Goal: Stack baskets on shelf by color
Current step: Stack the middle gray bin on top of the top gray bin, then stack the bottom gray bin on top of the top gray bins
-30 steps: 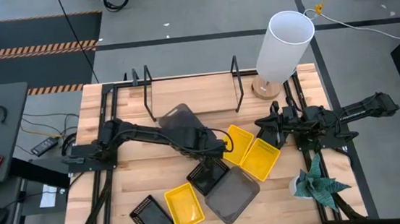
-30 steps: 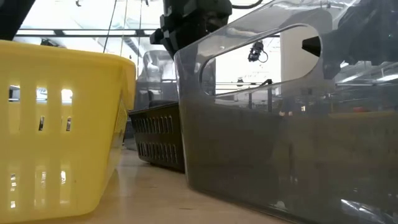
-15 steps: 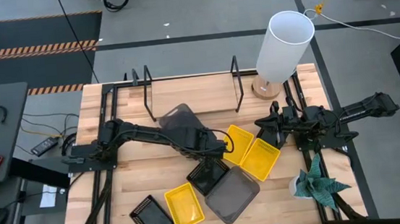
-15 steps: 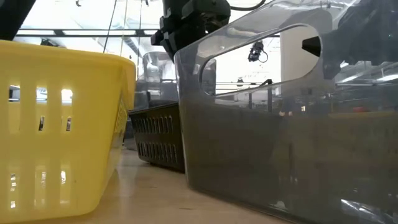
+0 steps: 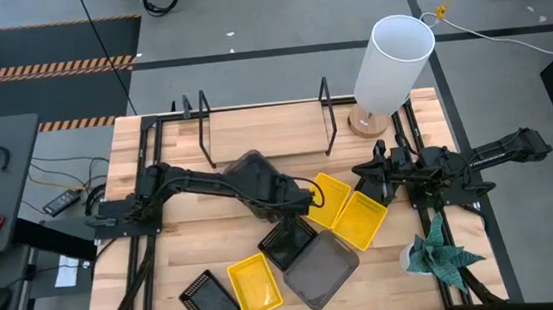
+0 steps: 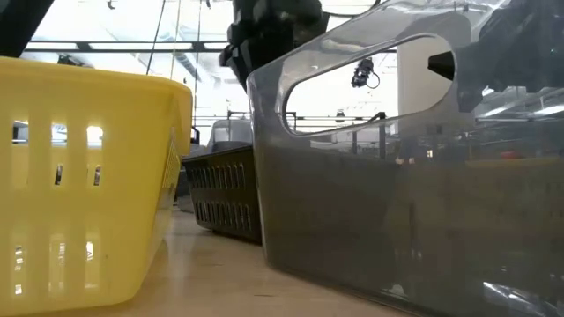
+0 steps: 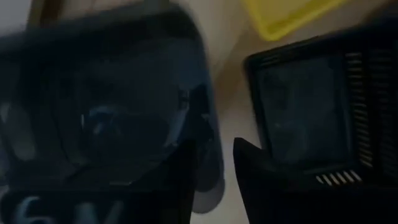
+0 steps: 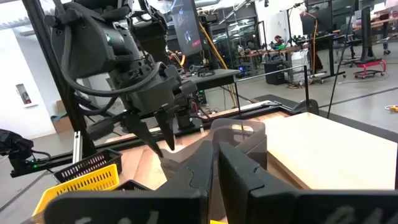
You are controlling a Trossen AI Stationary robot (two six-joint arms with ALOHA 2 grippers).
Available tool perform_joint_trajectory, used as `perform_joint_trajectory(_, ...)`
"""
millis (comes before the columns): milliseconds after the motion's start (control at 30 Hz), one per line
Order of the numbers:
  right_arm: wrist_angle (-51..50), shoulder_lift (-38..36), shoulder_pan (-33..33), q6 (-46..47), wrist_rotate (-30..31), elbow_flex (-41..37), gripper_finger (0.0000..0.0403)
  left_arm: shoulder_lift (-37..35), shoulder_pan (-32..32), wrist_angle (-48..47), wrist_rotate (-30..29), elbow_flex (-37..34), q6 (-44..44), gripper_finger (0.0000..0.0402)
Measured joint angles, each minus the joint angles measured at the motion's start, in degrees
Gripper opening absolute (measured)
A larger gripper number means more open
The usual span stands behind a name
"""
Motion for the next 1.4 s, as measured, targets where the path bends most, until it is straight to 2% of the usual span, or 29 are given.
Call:
perform_joint_trajectory(200, 0.0, 0.02, 0.02, 0.0, 0.0, -0.01, 0.0028, -0.04, -3.9, 2.06, -1.8, 3.83, 13.12, 0.0118)
perform_joint_trajectory(367, 0.01, 0.0, 0.02, 0.0, 0.0, -0.01, 0.0028, -0.07, -8.63, 8.12, -0.78, 4.92, 20.59, 0.0119)
perform_joint_trajectory(600, 0.0, 0.02, 0.02, 0.01, 0.0, 0.0, 0.0028, -0.07, -14.42, 23.41, 8.77, 4.92, 22.17, 0.0119)
perform_joint_trajectory(767, 0.0, 0.01, 0.01, 0.0, 0.0, 0.0, 0.0028, 0.84, -18.02, 30.92, 9.23, 5.01, 23.27, 0.0119)
perform_joint_trajectory(1133, 0.0, 0.02, 0.02, 0.0, 0.0, 0.02, 0.0028, 8.57, -22.62, 28.95, 7.76, 4.89, 29.85, 0.0123)
perform_joint_trajectory(1400, 0.11, 0.11, 0.02, 0.0, -0.02, 0.02, 0.0028, 10.65, -23.05, 28.42, 6.09, 4.94, 32.15, 0.0164)
